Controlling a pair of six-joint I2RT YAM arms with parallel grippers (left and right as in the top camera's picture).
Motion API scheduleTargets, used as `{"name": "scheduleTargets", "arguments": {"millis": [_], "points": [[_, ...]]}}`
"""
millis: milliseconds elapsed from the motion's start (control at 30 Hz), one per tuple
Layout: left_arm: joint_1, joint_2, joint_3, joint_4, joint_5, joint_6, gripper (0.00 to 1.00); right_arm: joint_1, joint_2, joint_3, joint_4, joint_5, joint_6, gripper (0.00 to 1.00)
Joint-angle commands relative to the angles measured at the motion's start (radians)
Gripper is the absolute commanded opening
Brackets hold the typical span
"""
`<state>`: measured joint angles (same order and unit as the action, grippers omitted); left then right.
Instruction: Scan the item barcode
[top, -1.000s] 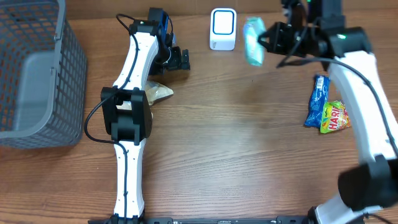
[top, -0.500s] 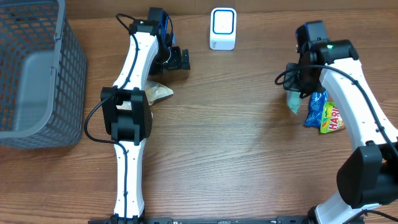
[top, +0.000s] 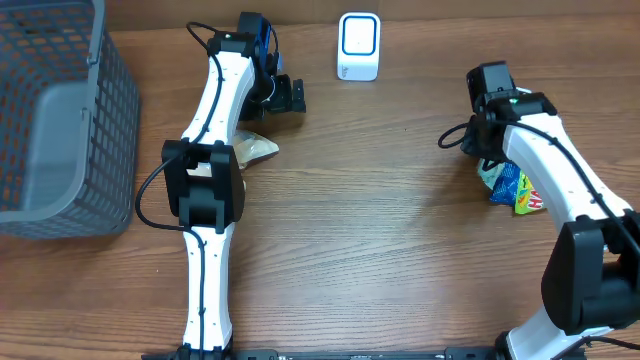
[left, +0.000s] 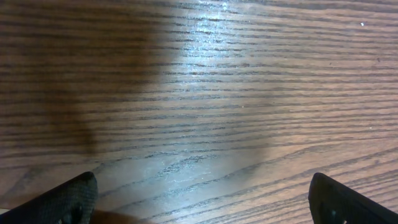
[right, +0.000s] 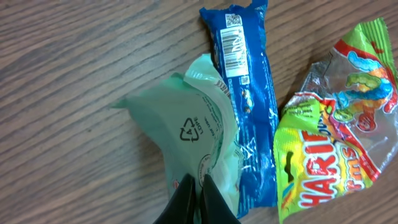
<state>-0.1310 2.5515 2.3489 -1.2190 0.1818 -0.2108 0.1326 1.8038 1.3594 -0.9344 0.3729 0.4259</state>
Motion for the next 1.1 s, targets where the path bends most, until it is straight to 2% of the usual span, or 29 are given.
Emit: {"name": "scheduleTargets", "arguments": {"millis": [0, 400, 433, 533, 600, 667, 733, 1067], "points": [[-0.005, 0.006, 0.007, 0.001, -0.006, -0.006, 1.00, 0.000, -0.012, -0.011, 0.025, 0.035, 0.012, 0.07], [-0.005, 0.006, 0.007, 0.000, -0.006, -0.006, 1.00, 0.000, -0.012, -0.010, 0.040, 0.017, 0.011, 0.08], [-0.005, 0.006, 0.007, 0.000, -0.006, -0.006, 1.00, 0.000, -0.012, -0.009, 0.052, -0.018, -0.008, 0.08], [-0.005, 0.006, 0.007, 0.000, -0.006, -0.006, 1.00, 0.000, -0.012, -0.009, 0.131, -0.280, -0.068, 0.08], [-0.005, 0.006, 0.007, 0.001, -0.006, -0.006, 1.00, 0.004, -0.011, -0.011, 0.195, -0.475, -0.067, 0.08], [-0.005, 0.006, 0.007, 0.000, -0.007, -0.006, 1.00, 0.016, -0.004, -0.011, 0.241, -0.563, -0.033, 0.09], [-0.005, 0.006, 0.007, 0.000, -0.006, -0.006, 1.00, 0.032, 0.014, -0.011, 0.261, -0.552, 0.021, 0.10], [-0.005, 0.006, 0.007, 0.000, -0.006, -0.006, 1.00, 0.040, 0.163, -0.011, 0.245, -0.542, 0.024, 0.12]]}}
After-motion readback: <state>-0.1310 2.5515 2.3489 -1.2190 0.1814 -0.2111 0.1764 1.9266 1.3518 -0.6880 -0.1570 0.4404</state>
